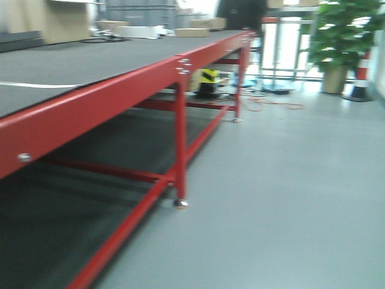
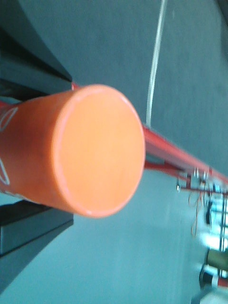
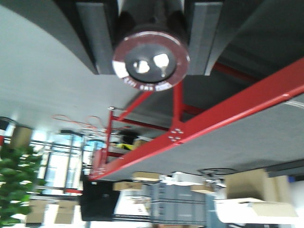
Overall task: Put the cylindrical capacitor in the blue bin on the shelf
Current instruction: 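Drive the base away from the table holding both objects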
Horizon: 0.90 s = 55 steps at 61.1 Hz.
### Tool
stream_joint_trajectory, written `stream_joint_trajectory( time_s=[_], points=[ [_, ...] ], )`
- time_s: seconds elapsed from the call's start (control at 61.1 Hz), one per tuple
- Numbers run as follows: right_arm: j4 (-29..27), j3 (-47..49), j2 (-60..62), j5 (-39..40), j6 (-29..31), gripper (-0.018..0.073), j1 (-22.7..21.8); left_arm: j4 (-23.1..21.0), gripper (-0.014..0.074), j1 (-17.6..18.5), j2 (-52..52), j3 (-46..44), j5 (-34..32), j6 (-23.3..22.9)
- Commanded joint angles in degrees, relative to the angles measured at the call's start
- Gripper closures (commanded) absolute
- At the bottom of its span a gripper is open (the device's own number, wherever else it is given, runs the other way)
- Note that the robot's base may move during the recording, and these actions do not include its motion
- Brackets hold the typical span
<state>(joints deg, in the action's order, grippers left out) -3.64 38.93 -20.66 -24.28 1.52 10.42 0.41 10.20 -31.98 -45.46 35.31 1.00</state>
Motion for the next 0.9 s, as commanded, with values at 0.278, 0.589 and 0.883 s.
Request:
stream_joint_trajectory(
  time_s=[0.278,0.589,0.883],
  points=[
    [0.1,-0.1,0.1,1.3,0.0,0.0616,0.1,0.0,0.0707,0.4,0.3,0.0,-0.8,0.1],
    [0.1,-0.1,0.1,1.3,0.0,0.0616,0.1,0.0,0.0707,0.4,0.3,0.0,-0.8,0.1],
    [0.1,-0.1,0.1,1.3,0.0,0.0616,0.1,0.0,0.0707,0.4,0.3,0.0,-0.8,0.1]
  ],
)
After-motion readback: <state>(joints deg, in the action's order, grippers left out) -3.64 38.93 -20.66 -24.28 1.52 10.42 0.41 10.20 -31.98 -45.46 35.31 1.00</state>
